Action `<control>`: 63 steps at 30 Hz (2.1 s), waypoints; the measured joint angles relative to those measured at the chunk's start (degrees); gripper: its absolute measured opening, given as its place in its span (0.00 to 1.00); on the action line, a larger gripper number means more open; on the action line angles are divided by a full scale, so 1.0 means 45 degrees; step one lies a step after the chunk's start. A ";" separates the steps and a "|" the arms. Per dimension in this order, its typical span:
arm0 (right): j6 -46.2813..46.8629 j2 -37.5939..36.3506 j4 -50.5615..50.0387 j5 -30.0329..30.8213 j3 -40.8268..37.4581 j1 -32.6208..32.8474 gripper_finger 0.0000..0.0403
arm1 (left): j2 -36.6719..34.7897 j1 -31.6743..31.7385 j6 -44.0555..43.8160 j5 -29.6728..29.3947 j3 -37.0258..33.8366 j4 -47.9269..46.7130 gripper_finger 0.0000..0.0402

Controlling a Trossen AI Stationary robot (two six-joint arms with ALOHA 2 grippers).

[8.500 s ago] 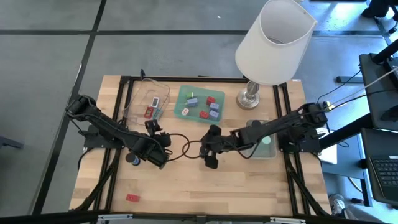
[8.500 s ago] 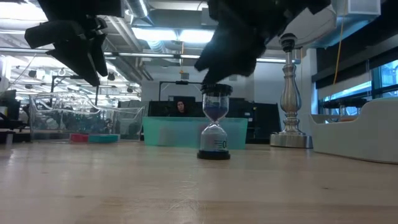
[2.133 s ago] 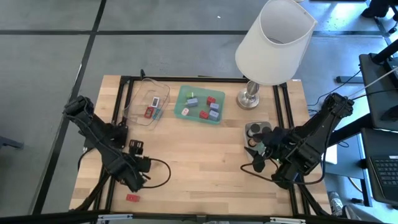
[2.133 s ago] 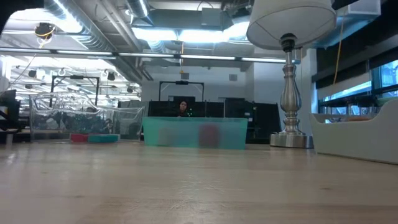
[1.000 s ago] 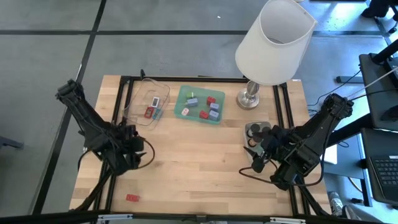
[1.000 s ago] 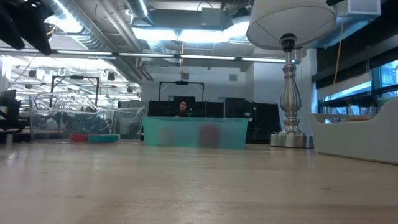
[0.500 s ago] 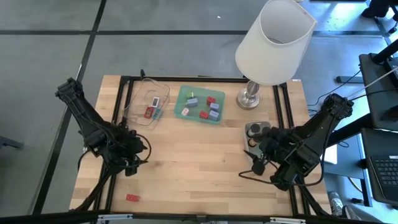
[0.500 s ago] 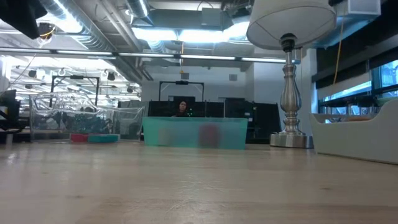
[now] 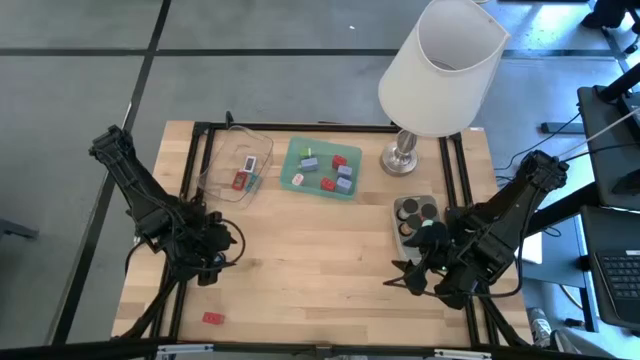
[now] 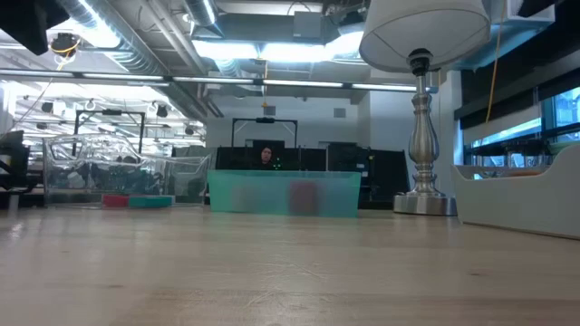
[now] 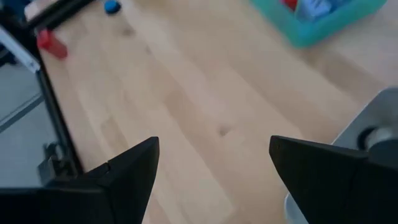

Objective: Pick & Place Office items
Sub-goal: Put the blue hourglass into the gray bin

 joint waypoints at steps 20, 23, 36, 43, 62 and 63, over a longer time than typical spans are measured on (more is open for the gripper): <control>-0.0049 0.0000 0.0183 -0.4447 0.0000 0.0000 0.77 | 0.0010 -0.0132 0.2607 0.0415 0.0000 -0.0459 0.69; -0.0049 0.0000 0.0183 -0.4461 0.0000 0.0000 0.77 | 0.0010 -0.0493 0.1812 0.0229 0.0000 -0.0582 0.69; -0.0053 0.0000 0.0212 -0.4453 0.0000 0.0000 0.77 | 0.0500 -0.2513 -0.1638 -0.0545 -0.1194 -0.1428 0.69; -0.0053 0.0000 0.0220 -0.4448 0.0005 0.0000 0.77 | 0.0491 -0.2875 -0.2758 0.0082 -0.1676 -0.1525 0.74; -0.0058 0.0000 0.0358 -0.4423 0.0005 0.0000 0.77 | 0.1767 -0.3930 -0.4169 -0.0162 -0.1676 -0.2005 0.87; -0.0058 0.0000 0.0362 -0.4423 0.0005 -0.0005 0.77 | 0.1899 -0.3977 -0.4271 -0.0034 -0.1676 -0.2100 0.87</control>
